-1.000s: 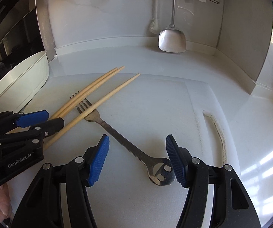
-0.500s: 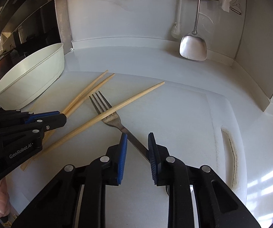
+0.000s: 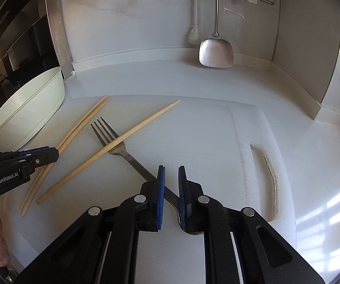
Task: Organize utensils
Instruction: 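Open the left tool over the chopsticks while the right tool lowers onto the silver fork, then close the left tool on two chopsticks while the right tool grasps the silver fork handle, then lift and carry the chopsticks over the white bowl while the right tool carries the fork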
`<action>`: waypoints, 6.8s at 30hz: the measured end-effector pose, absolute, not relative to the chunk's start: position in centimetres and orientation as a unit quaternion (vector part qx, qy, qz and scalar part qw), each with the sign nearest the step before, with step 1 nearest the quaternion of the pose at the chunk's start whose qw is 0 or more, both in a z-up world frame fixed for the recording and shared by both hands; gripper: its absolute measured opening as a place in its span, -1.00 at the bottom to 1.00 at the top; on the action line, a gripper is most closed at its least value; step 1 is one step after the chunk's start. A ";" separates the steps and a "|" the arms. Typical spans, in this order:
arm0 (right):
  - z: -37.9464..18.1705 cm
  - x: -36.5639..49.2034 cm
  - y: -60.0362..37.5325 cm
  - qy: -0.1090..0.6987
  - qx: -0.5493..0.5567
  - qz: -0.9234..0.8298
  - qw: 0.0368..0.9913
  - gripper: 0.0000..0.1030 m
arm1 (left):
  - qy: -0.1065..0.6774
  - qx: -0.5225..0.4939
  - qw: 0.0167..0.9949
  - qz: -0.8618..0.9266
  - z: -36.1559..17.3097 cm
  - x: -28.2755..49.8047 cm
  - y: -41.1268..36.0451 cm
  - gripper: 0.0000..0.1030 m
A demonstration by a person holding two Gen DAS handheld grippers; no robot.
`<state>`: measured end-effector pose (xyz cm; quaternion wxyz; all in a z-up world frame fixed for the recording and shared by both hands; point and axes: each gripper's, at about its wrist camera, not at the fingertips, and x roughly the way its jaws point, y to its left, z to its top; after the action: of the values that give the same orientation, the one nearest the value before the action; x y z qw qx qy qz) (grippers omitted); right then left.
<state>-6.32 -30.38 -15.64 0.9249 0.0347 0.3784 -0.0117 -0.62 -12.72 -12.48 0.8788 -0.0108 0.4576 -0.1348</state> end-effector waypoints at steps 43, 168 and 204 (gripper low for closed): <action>-15.5 -6.0 -29.6 0.374 0.041 0.013 0.926 -0.78 | 0.452 0.028 0.883 -0.121 -12.6 1.1 -11.7 -0.11; -4.2 -3.7 -28.6 0.318 -0.043 0.046 0.946 -0.88 | 0.416 -0.047 0.901 -0.116 -1.3 0.6 -9.1 -0.86; -5.8 11.9 2.0 0.398 -0.021 0.102 0.912 -0.88 | 0.485 -0.069 0.869 -0.062 -4.6 11.8 15.2 -0.86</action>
<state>11.85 2.03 -5.81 0.9115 -0.0208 0.3979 0.1019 11.81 15.18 -4.58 0.8694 -0.0686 0.4854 -0.0616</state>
